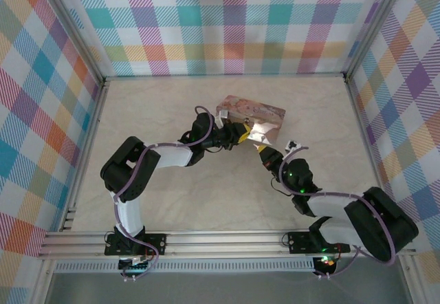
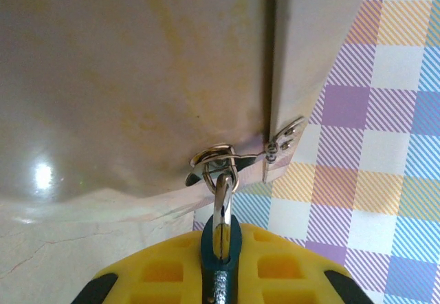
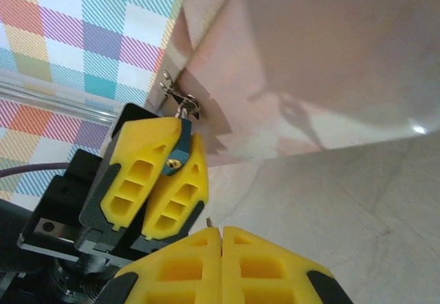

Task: Unlock a padlock with a key

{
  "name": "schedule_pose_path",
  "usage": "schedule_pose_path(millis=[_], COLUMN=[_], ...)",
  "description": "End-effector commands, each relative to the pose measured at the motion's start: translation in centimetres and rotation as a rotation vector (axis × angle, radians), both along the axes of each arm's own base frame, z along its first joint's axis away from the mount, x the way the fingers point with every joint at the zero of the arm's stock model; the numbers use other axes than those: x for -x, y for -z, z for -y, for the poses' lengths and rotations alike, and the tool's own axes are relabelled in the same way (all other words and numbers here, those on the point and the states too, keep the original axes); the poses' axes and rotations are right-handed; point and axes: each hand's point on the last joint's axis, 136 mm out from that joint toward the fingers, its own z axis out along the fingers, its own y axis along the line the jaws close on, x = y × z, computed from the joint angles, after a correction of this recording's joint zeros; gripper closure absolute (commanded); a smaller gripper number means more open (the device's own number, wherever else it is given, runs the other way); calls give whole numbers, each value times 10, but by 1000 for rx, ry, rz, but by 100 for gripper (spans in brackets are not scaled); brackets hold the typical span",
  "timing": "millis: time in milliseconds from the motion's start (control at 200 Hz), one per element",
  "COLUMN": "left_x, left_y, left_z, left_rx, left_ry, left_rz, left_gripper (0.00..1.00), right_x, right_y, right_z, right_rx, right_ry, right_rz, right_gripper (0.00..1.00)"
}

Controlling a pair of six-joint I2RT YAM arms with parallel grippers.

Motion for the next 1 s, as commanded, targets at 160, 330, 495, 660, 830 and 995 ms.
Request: schedule_pose_path(millis=[160,330,495,660,830,995], left_x=[0,0,1,2,2,2], left_y=[-45,-47,-47,-42,-43,-45], left_z=[9,8,8,8,8,8], left_rx=[108,113,113,109,112,118], left_ry=[10,6,6,5,5,5], left_rz=[96,95,96,88,89,90], left_gripper=[96,96,96,96,96,96], right_x=[-13,-18,-21,-21,-26,-30], right_y=[-43,-42,-42,-44,-43,-41], right_z=[-16,-24,-25,-23,-25,-23], right_rx=[-75,-89,-86,-74,-62,-50], right_ry=[-24,-38,-34,-17,-6,17], right_rz=[167,180,186,195,188,183], right_gripper=[100,100,100,100,100,100])
